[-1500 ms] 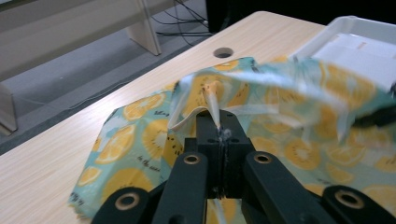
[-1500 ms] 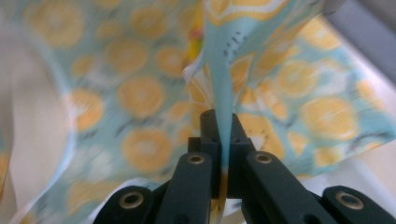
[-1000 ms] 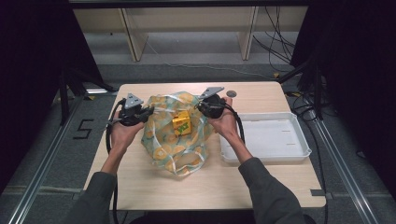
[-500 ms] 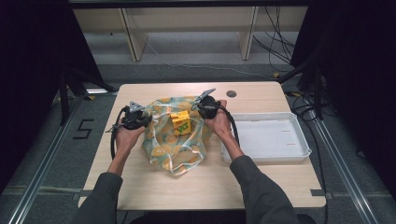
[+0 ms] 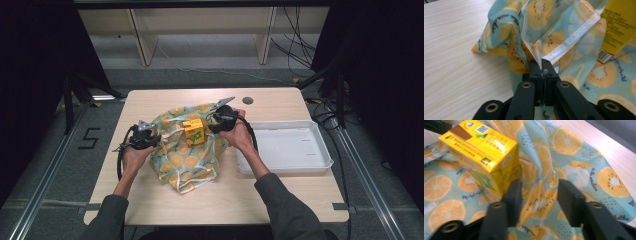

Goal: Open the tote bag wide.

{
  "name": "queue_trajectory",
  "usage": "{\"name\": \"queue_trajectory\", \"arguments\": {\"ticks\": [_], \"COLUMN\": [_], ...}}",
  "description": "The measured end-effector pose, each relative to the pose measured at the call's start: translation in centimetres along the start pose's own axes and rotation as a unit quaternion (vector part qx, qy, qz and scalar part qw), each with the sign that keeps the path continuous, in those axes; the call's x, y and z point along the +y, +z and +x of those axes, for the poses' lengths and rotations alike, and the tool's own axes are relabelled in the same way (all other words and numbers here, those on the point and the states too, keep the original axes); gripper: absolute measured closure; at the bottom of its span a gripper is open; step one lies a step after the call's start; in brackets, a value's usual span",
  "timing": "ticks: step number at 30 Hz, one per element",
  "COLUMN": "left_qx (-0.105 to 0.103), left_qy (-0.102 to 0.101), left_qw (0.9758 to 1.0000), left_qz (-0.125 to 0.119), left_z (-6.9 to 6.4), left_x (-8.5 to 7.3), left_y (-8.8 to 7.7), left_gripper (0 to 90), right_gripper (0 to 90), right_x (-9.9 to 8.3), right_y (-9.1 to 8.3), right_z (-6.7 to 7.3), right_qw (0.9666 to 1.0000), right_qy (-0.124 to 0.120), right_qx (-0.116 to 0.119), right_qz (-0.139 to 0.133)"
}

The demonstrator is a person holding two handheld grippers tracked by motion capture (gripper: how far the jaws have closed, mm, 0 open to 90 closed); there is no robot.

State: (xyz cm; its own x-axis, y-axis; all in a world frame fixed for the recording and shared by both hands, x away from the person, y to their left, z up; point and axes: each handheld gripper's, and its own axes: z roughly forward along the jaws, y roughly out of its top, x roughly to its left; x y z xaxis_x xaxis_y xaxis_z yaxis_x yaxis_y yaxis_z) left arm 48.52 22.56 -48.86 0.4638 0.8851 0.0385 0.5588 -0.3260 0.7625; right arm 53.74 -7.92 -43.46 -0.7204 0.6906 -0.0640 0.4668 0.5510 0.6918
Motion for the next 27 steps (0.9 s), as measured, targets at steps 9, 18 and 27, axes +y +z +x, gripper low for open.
{"name": "queue_trajectory", "arguments": {"ticks": [9,18,27], "left_qx": [-0.007,-0.010,-0.006], "left_qy": [0.011,0.006,-0.012], "left_qw": [0.9998,0.9991,0.9990], "left_qz": [0.016,0.041,0.042], "left_z": [-0.3,-0.3,0.2], "left_x": [-1.1,-2.1,-2.4], "left_y": [0.1,0.4,0.0], "left_gripper": [88.5,88.6,87.5], "right_gripper": [89.6,90.0,86.1], "right_x": [-0.8,-2.0,-2.2], "right_y": [2.5,4.6,4.0], "right_z": [-0.9,-0.9,-1.1], "right_qw": [0.9990,0.9933,0.9939], "right_qy": [-0.022,-0.014,-0.006], "right_qx": [-0.024,-0.030,-0.016], "right_qz": [0.031,0.111,0.109]}}
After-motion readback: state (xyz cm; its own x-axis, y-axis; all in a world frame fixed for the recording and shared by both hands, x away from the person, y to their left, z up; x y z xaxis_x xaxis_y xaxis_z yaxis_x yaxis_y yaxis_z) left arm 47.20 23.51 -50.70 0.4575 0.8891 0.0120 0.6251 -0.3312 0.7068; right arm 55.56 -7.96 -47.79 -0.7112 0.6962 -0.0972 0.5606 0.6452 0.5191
